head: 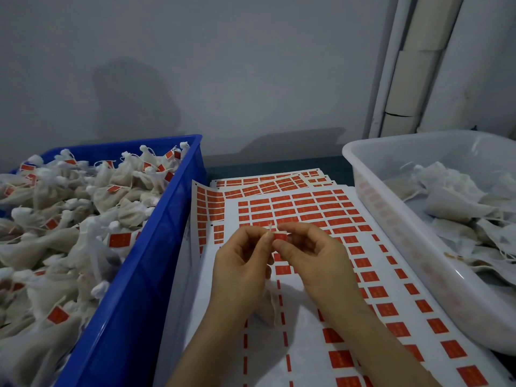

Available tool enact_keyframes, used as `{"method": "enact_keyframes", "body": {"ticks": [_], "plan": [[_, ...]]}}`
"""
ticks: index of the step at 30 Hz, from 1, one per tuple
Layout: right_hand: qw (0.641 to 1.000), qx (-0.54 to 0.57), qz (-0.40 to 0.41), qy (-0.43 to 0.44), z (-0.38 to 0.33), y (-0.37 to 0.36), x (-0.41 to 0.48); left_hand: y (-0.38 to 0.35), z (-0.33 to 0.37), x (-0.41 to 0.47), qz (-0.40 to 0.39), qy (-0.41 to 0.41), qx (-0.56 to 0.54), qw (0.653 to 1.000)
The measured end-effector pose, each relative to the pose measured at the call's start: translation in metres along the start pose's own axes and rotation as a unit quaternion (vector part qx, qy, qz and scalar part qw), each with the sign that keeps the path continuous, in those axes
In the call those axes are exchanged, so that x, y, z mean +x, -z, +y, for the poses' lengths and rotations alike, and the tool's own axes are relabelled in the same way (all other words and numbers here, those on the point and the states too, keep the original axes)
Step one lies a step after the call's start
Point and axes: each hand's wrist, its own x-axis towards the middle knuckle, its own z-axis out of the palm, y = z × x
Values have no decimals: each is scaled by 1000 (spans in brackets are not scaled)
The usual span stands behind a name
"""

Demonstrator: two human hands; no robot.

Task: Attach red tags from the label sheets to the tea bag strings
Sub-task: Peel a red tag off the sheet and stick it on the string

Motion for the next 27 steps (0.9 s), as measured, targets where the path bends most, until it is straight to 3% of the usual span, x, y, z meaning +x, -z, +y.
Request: {"method": "enact_keyframes", "body": {"ticks": [15,23,27], "plan": [[999,28,7,44,3,3,-5,0,-2,-3,0,-76,65,995],[998,5,45,39,-3,3,-5,-2,-3,-3,-46,-85,138,986],[999,32,0,2,-8,1,-7,2,-1,-3,-19,-67,127,989]]}}
